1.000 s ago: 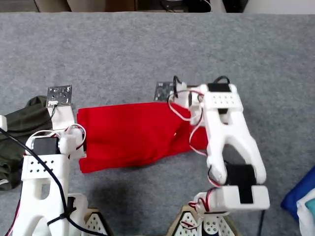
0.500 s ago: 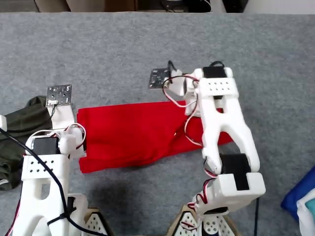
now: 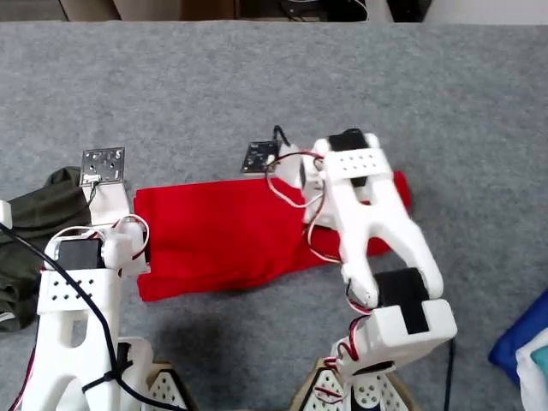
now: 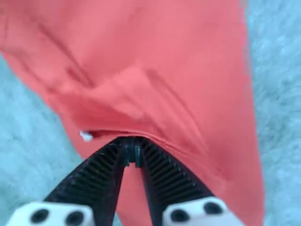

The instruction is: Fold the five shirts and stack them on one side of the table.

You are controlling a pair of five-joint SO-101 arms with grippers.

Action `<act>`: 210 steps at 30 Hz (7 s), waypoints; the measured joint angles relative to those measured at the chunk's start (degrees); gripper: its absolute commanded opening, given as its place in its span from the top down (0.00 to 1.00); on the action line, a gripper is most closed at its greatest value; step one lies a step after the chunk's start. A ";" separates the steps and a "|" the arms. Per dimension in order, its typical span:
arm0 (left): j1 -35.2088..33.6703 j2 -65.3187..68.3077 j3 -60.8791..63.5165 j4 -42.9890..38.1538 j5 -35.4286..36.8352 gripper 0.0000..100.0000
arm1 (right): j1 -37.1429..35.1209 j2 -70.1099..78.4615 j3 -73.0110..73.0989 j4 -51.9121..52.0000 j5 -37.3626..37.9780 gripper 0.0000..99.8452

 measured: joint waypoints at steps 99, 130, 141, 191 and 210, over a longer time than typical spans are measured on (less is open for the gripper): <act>11.43 72.26 -79.56 32.97 11.78 0.98 | 26.64 -14.07 -15.38 3.34 -19.96 0.99; 44.57 95.38 -124.31 33.32 27.60 0.98 | 46.51 -14.07 -10.73 -23.21 -17.58 0.99; 49.14 102.15 -139.87 32.00 34.73 0.98 | 46.95 -14.07 -10.73 -23.21 -17.58 0.99; 25.23 81.76 -118.42 33.32 32.35 0.98 | 18.11 -14.07 -17.85 8.35 -16.18 0.99; 11.69 73.67 -54.24 9.41 16.97 0.98 | 0.53 1.58 -18.37 10.37 -21.27 0.99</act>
